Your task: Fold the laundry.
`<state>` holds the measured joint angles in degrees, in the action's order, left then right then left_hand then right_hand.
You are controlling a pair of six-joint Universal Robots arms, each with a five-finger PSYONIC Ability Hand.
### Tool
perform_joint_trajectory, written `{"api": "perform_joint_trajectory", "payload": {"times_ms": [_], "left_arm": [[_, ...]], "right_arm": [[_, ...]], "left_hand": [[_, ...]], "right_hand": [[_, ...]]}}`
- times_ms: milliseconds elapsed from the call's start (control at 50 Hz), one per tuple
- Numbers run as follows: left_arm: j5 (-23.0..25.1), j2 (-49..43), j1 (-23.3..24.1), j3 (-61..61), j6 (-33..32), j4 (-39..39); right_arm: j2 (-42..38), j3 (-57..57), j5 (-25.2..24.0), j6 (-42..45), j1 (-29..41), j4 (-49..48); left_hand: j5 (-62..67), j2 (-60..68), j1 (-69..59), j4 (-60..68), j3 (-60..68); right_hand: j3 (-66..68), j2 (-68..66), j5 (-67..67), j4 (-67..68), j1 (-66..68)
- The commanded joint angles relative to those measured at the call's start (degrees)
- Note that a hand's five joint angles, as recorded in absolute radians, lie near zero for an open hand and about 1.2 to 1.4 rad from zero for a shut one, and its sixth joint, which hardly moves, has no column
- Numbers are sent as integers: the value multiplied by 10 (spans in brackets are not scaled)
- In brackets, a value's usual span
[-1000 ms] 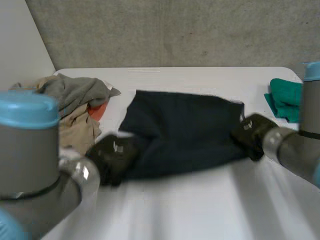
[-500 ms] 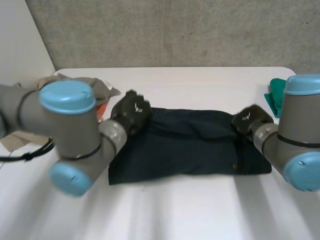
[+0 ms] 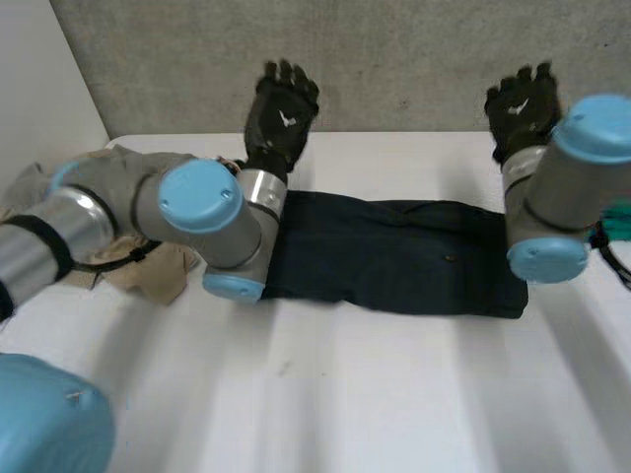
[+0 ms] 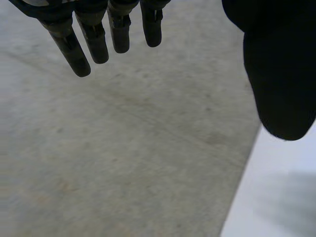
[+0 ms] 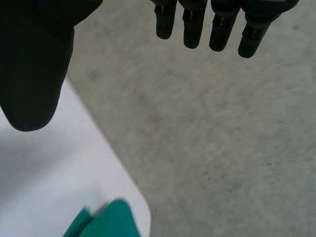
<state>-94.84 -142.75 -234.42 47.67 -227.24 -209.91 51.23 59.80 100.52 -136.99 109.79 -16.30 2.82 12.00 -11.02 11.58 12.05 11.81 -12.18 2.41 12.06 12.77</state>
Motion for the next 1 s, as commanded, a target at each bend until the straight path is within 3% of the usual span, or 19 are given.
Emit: {"api": "perform_joint_trajectory", "payload": {"times_ms": [20,120,220,340,440,560,620,640,760,820,880,1000], "left_arm": [[-20,137,0,130,71,7],[5,206,0,217,143,34],[80,258,-3,289,220,92],[113,273,-6,326,252,116],[112,273,-10,331,254,116],[111,270,-10,332,254,115],[111,269,-10,334,254,115],[111,269,-10,334,254,115],[109,273,-9,339,254,117],[109,284,-10,347,254,119],[110,307,-15,362,254,119],[111,322,-31,378,255,116]], "right_arm": [[114,102,-69,-60,-34,70],[153,161,-94,-105,-57,183],[162,242,-149,-165,-82,266],[161,321,-220,-180,-101,201],[150,345,-217,-180,-101,110],[89,329,-197,-180,-98,72],[74,313,-175,-180,-98,65],[70,309,-167,-180,-98,64],[88,329,-168,-169,-107,63],[154,341,-169,-145,-140,72],[207,349,-181,-44,-192,84],[207,334,-190,98,-181,79]], "left_hand": [[-28,-20,10,-16,-20],[-28,-20,10,-16,-20],[-28,-20,10,-16,-20],[-28,-20,10,-15,-20],[-28,-20,10,-15,-20],[-28,-20,10,-15,-20],[-26,-18,8,-14,-18],[-26,-18,8,-14,-18],[-26,-18,8,-14,-18],[-26,-18,8,-14,-18],[-28,-20,10,-15,-20],[-28,-20,10,-16,-20]], "right_hand": [[-18,22,-24,-21,-28],[-18,22,-24,-21,-28],[95,-91,89,93,85],[116,-112,110,113,106],[116,-112,110,113,106],[146,-142,140,143,136],[411,-407,405,408,401],[679,-675,673,677,670],[682,-678,676,679,672],[682,-678,676,679,672],[682,-678,676,679,672],[682,-678,676,679,672]]}}
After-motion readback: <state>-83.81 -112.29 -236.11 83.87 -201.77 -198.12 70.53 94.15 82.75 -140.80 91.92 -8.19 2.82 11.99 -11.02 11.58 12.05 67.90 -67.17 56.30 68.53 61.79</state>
